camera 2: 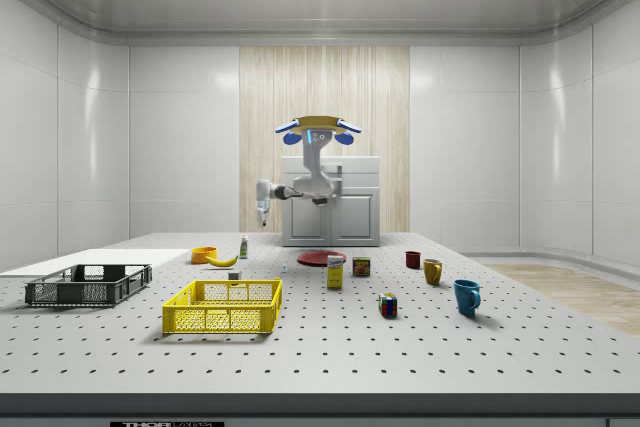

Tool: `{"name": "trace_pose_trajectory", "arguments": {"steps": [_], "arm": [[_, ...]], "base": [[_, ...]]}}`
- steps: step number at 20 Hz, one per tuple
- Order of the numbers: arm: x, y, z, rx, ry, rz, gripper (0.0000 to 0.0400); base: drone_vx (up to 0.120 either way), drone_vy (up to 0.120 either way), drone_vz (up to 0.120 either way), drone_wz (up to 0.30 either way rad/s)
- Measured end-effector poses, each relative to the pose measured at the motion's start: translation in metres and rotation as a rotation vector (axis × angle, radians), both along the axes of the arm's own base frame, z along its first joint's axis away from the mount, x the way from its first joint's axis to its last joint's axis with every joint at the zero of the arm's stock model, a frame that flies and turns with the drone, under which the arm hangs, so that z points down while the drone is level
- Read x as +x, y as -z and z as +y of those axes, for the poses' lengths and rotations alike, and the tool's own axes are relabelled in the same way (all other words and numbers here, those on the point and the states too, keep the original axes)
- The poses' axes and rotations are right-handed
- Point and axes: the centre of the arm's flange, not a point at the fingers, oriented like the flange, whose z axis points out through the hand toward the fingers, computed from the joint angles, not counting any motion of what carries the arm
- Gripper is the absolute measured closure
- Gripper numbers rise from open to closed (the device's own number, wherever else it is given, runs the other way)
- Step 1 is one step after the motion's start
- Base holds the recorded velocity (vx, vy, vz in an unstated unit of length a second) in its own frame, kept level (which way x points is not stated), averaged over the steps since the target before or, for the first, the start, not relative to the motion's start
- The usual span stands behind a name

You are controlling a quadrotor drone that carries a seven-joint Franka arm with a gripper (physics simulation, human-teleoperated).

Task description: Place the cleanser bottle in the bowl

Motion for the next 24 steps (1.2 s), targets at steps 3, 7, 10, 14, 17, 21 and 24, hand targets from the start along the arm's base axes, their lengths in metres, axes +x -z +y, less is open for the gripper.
{"name": "trace_pose_trajectory", "arguments": {"steps": [3, 7, 10, 14, 17, 21, 24], "arm": [[0.0, 0.0, 0.0, 0.0, 0.0, 0.0, 0.0], [0.0, 0.0, 0.0, 0.0, 0.0, 0.0, 0.0], [0.0, 0.0, 0.0, 0.0, 0.0, 0.0, 0.0], [0.0, 0.0, 0.0, 0.0, 0.0, 0.0, 0.0], [0.0, 0.0, 0.0, 0.0, 0.0, 0.0, 0.0], [0.0, 0.0, 0.003, 0.0, 0.0, 0.0, 0.0], [0.0, 0.0, 0.013, 0.0, 0.0, 0.0, 0.0]], "base": [[0.12, 0.0, 0.0, 0.0], [0.12, 0.0, 0.0, 0.0], [0.12, 0.0, 0.0, 0.0], [0.12, 0.0, 0.0, 0.0], [0.12, 0.0, 0.0, 0.0], [0.06, 0.0, 0.0, 0.0], [0.0, 0.0, 0.0, 0.0]]}}
